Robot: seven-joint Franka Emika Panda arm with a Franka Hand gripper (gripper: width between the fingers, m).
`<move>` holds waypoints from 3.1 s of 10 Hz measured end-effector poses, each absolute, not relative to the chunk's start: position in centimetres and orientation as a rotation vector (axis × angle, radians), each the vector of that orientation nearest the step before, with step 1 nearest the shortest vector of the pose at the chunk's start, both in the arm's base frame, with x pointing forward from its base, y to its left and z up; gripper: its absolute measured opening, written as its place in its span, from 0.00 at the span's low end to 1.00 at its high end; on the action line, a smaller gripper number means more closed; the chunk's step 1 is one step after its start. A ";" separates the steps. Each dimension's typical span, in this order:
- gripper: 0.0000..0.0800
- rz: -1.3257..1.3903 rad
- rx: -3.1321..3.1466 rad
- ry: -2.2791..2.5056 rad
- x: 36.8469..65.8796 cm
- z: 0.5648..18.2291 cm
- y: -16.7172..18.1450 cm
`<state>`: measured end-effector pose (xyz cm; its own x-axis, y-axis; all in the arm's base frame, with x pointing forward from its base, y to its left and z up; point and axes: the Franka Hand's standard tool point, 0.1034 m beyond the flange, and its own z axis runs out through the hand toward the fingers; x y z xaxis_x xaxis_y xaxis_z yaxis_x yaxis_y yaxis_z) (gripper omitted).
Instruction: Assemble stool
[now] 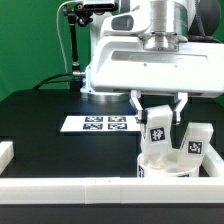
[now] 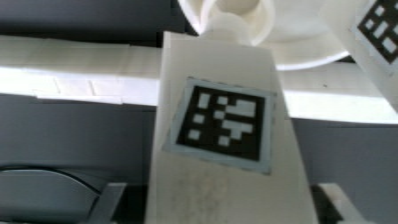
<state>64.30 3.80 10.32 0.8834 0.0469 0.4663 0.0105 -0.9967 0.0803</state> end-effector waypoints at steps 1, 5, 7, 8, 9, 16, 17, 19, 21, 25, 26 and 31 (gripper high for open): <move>0.41 0.737 2.975 0.047 64.3 10.1 3.9; 0.41 0.770 2.966 0.060 64.5 10.1 4.3; 0.41 0.775 2.965 0.061 64.5 10.1 4.3; 0.41 0.775 2.965 0.061 64.5 10.1 4.3; 0.41 0.775 2.965 0.061 64.5 10.1 4.3; 0.41 0.767 2.970 0.072 63.7 10.2 4.6; 0.41 0.765 2.970 0.074 63.5 10.0 4.7; 0.41 0.778 2.965 0.077 63.6 9.8 4.7; 0.41 0.779 2.963 0.077 63.7 9.8 4.6; 0.41 0.758 2.963 0.084 63.4 8.9 4.5; 0.41 0.755 2.963 0.087 63.3 8.7 4.6; 0.42 0.826 2.938 0.103 63.6 8.6 4.7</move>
Offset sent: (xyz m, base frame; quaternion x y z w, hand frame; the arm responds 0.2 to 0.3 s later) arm -0.0016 0.0053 -0.0076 -0.0039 0.0065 0.0008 1.0000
